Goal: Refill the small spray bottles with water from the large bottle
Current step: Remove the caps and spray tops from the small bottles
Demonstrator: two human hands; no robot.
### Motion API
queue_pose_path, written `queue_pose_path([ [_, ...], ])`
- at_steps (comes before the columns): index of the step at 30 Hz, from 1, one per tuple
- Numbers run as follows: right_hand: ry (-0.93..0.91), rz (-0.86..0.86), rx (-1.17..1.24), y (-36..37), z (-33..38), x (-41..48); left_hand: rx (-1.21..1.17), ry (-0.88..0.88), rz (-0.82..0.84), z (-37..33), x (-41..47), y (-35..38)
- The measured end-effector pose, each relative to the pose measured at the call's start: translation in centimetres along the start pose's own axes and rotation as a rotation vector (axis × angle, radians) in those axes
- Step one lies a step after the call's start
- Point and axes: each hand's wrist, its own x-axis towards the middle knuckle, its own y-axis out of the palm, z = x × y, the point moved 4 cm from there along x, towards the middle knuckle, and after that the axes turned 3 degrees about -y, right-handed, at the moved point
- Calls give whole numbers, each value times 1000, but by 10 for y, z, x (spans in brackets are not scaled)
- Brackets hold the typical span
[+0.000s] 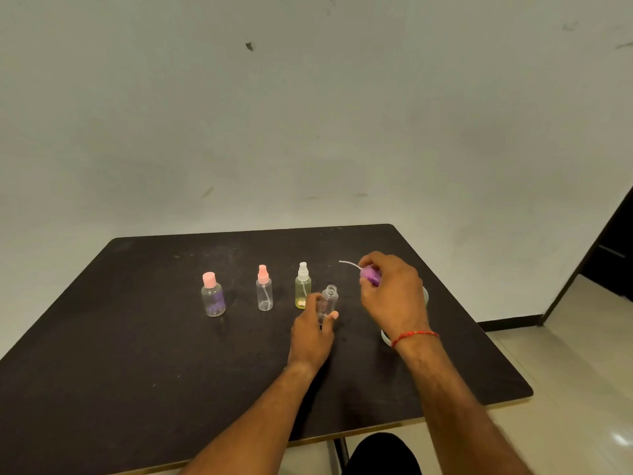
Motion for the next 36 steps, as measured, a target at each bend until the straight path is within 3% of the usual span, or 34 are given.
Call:
queue_pose_path([
  [10, 275, -14, 46, 77, -30, -55, -41, -37, -102, 6, 16, 3],
  [21, 332, 75, -66, 113, -53, -38, -4, -154, -88, 11, 38, 23],
  [36, 390, 133, -98, 134, -74, -16, -50, -175, -78, 12, 62, 42],
])
